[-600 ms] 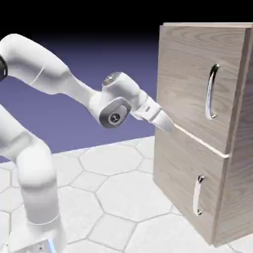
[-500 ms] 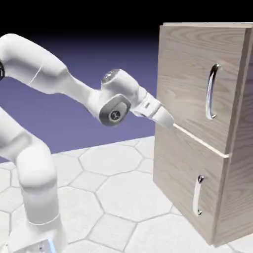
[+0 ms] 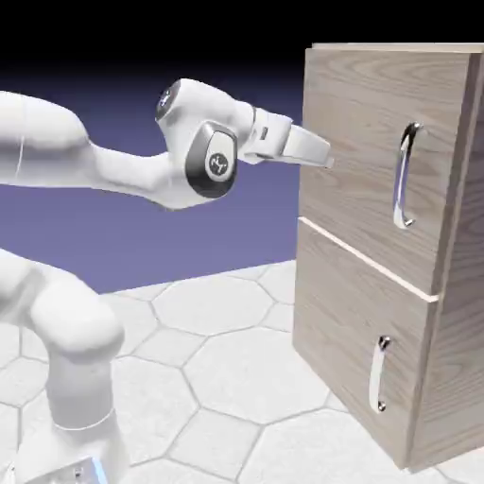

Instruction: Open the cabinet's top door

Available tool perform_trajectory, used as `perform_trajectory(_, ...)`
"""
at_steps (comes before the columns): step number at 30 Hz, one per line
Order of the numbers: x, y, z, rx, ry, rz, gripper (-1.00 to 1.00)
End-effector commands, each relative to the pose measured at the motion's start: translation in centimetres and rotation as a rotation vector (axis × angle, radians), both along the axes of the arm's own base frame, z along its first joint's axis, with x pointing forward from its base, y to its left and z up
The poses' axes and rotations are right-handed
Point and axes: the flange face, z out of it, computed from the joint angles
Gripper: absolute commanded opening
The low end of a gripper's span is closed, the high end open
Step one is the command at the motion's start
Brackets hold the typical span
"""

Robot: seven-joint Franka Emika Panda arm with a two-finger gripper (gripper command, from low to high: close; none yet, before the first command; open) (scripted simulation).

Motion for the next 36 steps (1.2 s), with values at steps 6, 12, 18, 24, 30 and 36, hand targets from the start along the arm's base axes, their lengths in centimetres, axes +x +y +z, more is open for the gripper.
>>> perform_trajectory(6, -1.7, -3.1, 2.1, 0.012, -0.11, 0.004, 0.0)
perform_trajectory(12, -2.5, -6.8, 2.6, 0.039, -0.205, -0.004, 0.0)
perform_trajectory(18, -2.2, -10.7, 1.3, 0.08, -0.279, -0.021, 0.0)
perform_trajectory(24, -0.6, -14.2, -1.7, 0.131, -0.331, -0.041, 0.0)
perform_trajectory(30, 1.6, -16.4, -5.5, 0.175, -0.356, -0.057, 0.0)
perform_trajectory(36, 6.6, -16.2, -5.5, 0.175, -0.356, -0.057, -1.0)
